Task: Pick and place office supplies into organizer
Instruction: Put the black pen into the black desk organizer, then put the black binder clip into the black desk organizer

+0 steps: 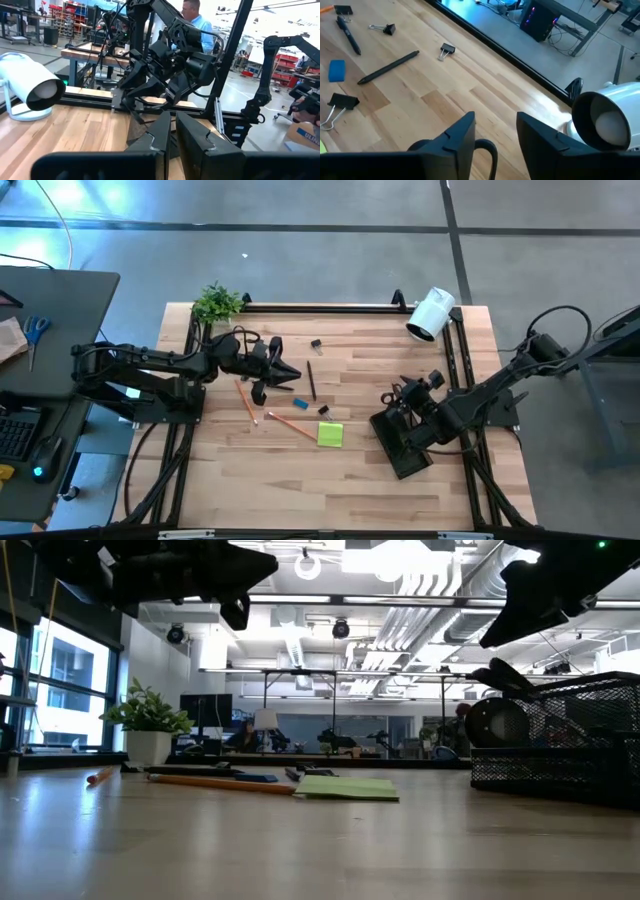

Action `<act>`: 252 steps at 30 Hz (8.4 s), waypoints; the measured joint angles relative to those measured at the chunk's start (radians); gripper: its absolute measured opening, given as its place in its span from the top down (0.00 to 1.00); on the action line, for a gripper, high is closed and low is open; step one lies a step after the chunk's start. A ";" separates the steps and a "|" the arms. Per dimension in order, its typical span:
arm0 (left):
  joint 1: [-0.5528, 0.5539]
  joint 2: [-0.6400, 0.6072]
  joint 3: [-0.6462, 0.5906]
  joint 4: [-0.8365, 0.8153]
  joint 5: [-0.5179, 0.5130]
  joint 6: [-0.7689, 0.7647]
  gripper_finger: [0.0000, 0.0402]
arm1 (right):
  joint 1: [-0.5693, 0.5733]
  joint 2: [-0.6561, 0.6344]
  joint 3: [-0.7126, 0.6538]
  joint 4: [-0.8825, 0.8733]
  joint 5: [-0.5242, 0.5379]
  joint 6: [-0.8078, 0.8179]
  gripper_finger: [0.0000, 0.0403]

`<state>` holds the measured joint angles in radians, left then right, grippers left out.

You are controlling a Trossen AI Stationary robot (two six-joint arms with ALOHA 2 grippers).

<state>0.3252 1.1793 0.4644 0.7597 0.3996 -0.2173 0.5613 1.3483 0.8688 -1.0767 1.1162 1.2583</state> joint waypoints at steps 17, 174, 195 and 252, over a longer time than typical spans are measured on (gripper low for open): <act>0.000 0.000 0.000 0.000 0.014 -0.005 0.95 | -0.044 -0.079 0.104 -0.020 -0.304 -0.001 0.65; 0.001 -0.540 0.000 -0.711 -0.240 0.081 0.95 | 0.220 -0.131 -0.135 0.179 -0.019 0.260 0.87; 0.002 -0.540 0.000 -0.702 -0.240 0.070 0.95 | 0.178 -0.130 -0.075 -0.097 -0.332 0.441 0.78; 0.002 -0.697 0.000 -0.815 -0.281 0.055 0.95 | -0.465 0.635 0.589 0.497 -0.889 -0.763 0.41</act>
<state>0.3267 0.4824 0.4641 -0.0556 0.1187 -0.1619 0.0959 1.9831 1.4582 -0.5793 0.2276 0.4952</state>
